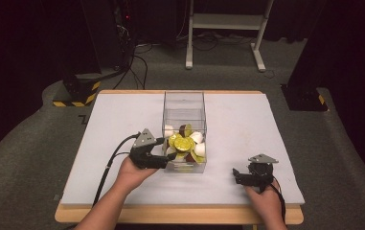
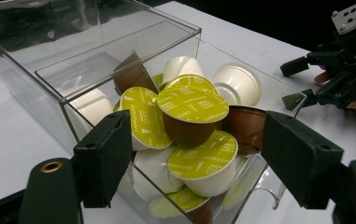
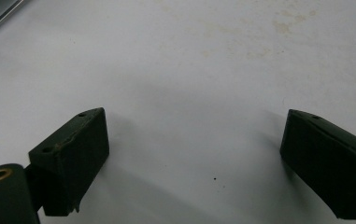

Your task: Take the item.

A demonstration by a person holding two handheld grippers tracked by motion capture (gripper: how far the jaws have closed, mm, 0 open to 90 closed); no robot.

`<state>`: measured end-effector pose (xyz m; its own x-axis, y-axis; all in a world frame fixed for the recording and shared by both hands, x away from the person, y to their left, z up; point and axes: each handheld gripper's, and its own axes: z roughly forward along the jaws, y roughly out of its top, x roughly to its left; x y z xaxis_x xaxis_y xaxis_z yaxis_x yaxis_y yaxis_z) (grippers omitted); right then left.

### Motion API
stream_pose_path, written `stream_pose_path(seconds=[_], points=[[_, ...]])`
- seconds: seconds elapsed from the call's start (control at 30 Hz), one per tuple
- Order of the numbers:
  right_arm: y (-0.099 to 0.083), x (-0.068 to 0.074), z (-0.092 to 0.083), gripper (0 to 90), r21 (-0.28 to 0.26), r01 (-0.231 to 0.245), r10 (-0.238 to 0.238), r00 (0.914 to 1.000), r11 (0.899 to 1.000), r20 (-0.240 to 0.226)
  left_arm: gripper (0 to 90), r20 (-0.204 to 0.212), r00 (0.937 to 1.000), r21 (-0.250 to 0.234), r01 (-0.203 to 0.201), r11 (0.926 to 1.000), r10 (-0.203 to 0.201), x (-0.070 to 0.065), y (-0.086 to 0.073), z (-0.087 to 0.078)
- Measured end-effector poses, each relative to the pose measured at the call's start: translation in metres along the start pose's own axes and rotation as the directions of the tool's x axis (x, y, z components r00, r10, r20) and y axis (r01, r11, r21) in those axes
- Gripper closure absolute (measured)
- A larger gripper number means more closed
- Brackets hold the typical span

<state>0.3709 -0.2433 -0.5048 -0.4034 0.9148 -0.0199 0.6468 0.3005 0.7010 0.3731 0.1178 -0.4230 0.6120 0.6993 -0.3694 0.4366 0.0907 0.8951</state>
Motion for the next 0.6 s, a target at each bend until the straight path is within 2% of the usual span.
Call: stream_pose_path(seconds=[0.1, 0.23, 0.5, 0.6], points=[[0.000, 0.000, 0.000, 7.8, 0.000, 0.001, -0.001, 1.0000, 1.000, 0.000, 25.6, 0.002, 1.0000, 0.004, 0.001, 1.0000, -0.001, -0.001, 0.000, 0.004], [0.000, 0.000, 0.000, 7.8, 0.000, 0.000, 0.000, 1.0000, 1.000, 0.000, 25.7, -0.006, 0.9998, 0.026, -0.018, 0.9995, 0.018, -0.001, 0.000, 0.012], [0.000, 0.000, 0.000, 7.8, 0.000, 0.001, -0.001, 1.0000, 1.000, 0.000, 27.1, -0.009, 0.9999, 0.033, -0.011, 0.9994, 0.012, 0.001, 0.001, 0.022], [0.000, 0.000, 0.000, 7.8, 0.000, 0.001, -0.001, 1.0000, 1.000, 0.000, 27.4, -0.016, 0.9996, 0.047, -0.022, 0.9987, 0.022, 0.001, -0.001, 0.026]])
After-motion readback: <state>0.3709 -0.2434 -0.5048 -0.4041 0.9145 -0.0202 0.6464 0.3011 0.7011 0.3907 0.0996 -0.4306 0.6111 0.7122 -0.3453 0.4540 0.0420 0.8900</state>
